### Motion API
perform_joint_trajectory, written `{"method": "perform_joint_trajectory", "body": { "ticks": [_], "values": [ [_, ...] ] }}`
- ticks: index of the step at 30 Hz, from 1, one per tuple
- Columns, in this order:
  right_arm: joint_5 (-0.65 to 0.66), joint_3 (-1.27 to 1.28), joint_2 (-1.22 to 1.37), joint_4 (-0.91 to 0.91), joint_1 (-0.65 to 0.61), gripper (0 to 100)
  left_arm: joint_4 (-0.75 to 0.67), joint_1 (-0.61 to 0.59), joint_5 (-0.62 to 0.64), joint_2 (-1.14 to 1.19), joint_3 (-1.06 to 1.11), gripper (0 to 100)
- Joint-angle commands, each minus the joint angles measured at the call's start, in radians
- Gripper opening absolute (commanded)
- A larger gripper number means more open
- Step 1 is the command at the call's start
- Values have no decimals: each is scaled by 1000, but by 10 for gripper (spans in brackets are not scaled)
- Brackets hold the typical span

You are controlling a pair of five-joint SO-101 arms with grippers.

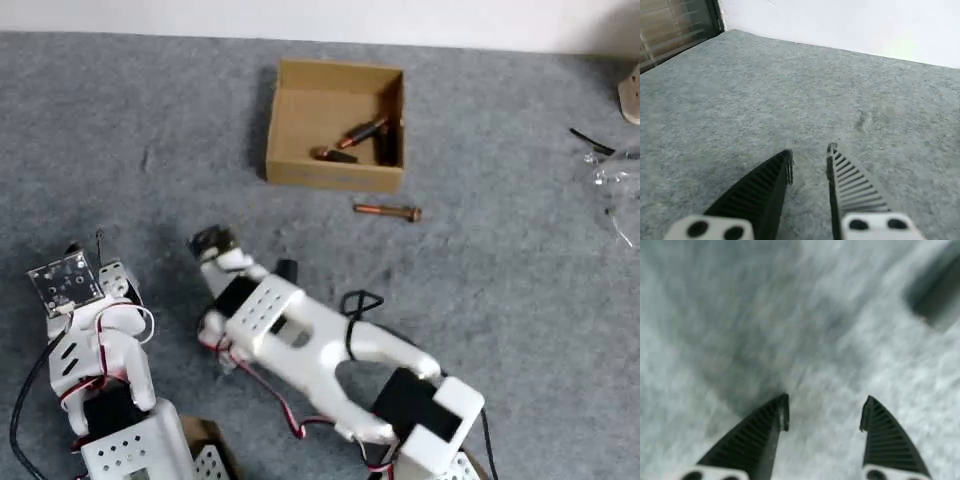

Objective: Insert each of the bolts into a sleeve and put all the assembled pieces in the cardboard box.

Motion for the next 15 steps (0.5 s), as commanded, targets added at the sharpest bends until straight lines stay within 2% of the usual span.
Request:
{"method": "perform_joint_trajectory", "body": {
  "ticks": [1, 5, 8, 10, 15],
  "values": [
    [20, 1, -13, 105, -81, 217, -14, -7, 3, -18, -47, 115],
    [43, 5, -10, 185, -168, 217, -15, -8, 3, -18, -48, 115],
    [183, 4, -10, 194, -196, 217, -12, -12, 3, -18, -58, 115],
    [247, -2, -10, 194, -196, 217, -12, -35, 5, -18, -65, 115],
    [259, -21, -16, 180, -107, 217, -12, -42, 5, -18, -62, 115]
  ]
}}
